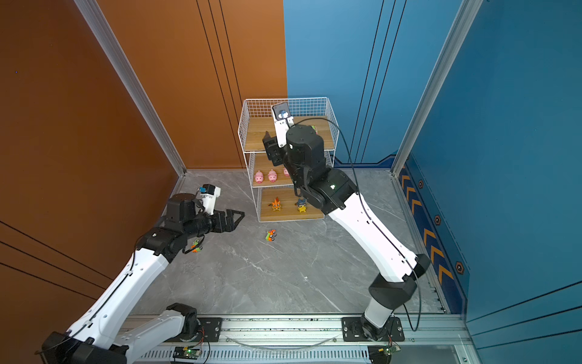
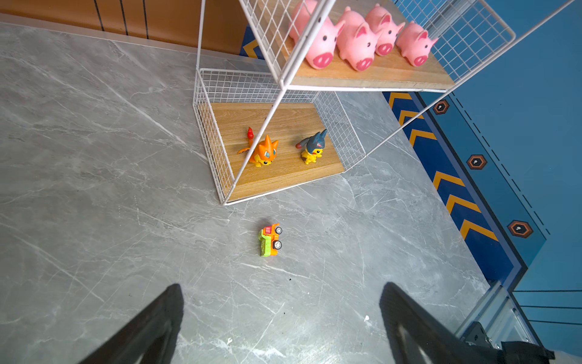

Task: Place and organize the plastic toys onto the shelf
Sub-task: 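Lower the green truck onto the top shelf beside the pink car and release, then withdraw the right gripper down toward the floor cars while the left arm lowers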

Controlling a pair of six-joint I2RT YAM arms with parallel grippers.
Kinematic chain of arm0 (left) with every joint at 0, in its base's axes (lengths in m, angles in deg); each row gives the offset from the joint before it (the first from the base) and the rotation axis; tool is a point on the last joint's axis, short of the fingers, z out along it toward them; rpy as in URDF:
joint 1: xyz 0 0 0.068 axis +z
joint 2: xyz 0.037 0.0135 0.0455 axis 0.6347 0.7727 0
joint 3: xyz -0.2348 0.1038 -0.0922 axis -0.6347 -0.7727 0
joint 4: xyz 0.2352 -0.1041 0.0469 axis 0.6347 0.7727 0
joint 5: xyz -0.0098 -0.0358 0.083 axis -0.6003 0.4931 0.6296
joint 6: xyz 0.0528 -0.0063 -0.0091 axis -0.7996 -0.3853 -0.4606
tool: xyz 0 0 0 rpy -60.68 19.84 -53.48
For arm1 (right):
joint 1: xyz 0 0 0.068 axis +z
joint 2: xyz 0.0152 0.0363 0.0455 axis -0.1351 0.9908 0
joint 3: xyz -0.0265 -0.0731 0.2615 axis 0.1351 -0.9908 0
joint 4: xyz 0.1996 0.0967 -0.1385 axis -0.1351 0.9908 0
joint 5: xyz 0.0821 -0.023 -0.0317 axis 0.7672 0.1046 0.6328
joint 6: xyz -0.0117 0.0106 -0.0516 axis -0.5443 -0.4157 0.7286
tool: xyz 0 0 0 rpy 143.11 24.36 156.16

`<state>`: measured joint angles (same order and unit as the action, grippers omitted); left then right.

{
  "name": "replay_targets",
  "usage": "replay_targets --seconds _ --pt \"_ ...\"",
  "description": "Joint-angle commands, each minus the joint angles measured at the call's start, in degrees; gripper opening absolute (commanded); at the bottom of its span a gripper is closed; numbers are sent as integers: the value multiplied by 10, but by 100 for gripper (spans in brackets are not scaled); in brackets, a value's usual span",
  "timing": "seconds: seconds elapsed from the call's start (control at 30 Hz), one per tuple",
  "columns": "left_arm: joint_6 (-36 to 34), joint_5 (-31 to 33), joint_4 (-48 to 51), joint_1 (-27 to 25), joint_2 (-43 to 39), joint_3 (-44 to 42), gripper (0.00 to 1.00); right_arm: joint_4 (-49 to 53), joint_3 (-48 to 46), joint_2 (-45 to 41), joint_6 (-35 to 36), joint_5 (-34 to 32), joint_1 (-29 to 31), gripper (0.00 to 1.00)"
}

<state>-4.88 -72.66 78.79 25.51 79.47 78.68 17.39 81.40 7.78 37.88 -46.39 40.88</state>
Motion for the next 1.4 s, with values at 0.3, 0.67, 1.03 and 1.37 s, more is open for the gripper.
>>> replay_targets --seconds 0.3,0.67,1.03,1.37 --pt "-2 83 15 7 19 -11 98 -114 -476 -339 -56 -110 83 72" --pt "18 273 86 -172 84 1 100 -84 -749 -379 -293 -8 77 70" --pt "75 336 180 -191 46 -32 100 -249 -773 -164 -412 31 104 67" --pt "115 211 193 -95 45 -31 100 -188 -573 96 -519 -42 141 68"
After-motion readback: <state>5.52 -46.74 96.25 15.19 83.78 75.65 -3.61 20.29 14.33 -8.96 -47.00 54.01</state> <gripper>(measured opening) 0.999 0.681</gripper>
